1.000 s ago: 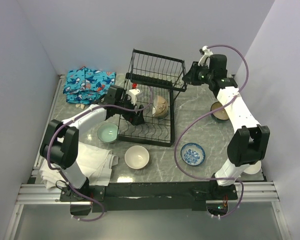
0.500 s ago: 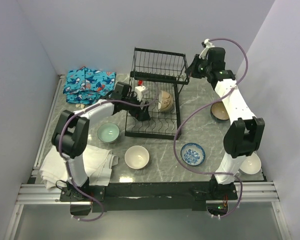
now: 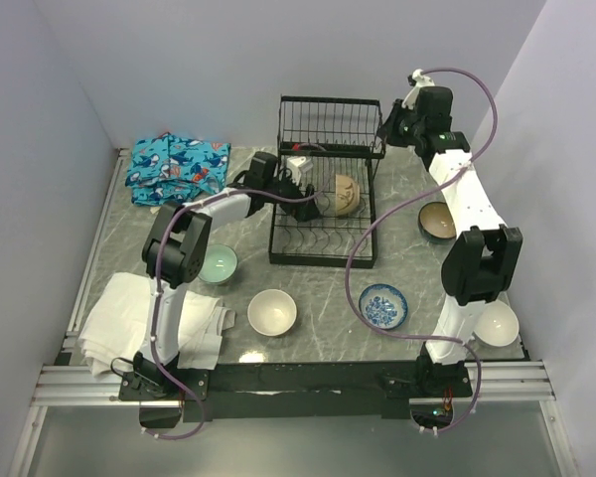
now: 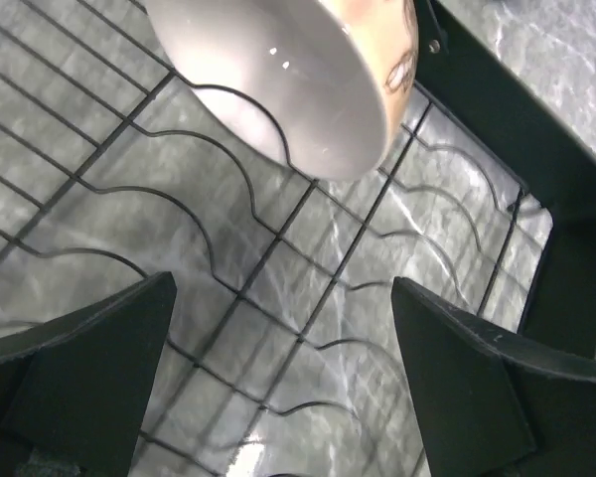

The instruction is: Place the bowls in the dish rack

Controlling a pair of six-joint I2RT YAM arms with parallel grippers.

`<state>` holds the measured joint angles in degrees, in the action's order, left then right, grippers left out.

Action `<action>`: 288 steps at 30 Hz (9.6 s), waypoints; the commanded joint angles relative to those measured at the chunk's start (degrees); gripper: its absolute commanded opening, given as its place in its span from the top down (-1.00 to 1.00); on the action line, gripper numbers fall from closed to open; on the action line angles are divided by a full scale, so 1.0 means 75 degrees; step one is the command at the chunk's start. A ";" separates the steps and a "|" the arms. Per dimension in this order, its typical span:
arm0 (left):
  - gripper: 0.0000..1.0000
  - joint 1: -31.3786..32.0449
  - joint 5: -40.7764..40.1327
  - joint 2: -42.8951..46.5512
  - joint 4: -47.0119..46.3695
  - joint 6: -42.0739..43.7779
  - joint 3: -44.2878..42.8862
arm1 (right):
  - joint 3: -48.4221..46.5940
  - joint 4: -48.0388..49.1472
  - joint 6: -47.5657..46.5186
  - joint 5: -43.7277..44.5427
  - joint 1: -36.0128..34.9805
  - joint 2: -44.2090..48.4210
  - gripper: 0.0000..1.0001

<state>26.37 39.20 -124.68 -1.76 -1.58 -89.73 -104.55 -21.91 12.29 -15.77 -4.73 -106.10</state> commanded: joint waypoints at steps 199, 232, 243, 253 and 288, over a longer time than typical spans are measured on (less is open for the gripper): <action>0.98 0.1266 0.1699 0.4121 -0.2773 -0.3252 0.1873 | 0.3324 -0.0008 -0.0864 0.0299 0.1603 0.6449 -0.29; 0.98 0.0246 -0.0890 0.0323 -0.8074 -0.9023 0.1804 | 0.2573 -0.0442 -0.1569 -0.0206 0.1768 0.4972 -0.17; 0.98 0.0152 -0.0808 0.1624 -0.8250 -0.9691 0.2460 | 0.2726 -0.0395 -0.1569 -0.0311 0.1756 0.4960 -0.15; 0.98 0.0783 -0.1523 0.1262 -0.7723 -0.9142 0.2180 | 0.2444 -0.0489 -0.1557 -0.0370 0.1592 0.4632 -0.13; 0.98 0.1218 -0.2320 0.1249 -0.6902 -0.6902 0.1992 | 0.3311 0.0917 -0.0925 -0.1108 0.1615 0.4467 -0.08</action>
<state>35.11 24.14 -119.70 -53.08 -56.07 -72.42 -80.60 -19.05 4.23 -23.05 7.49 -74.35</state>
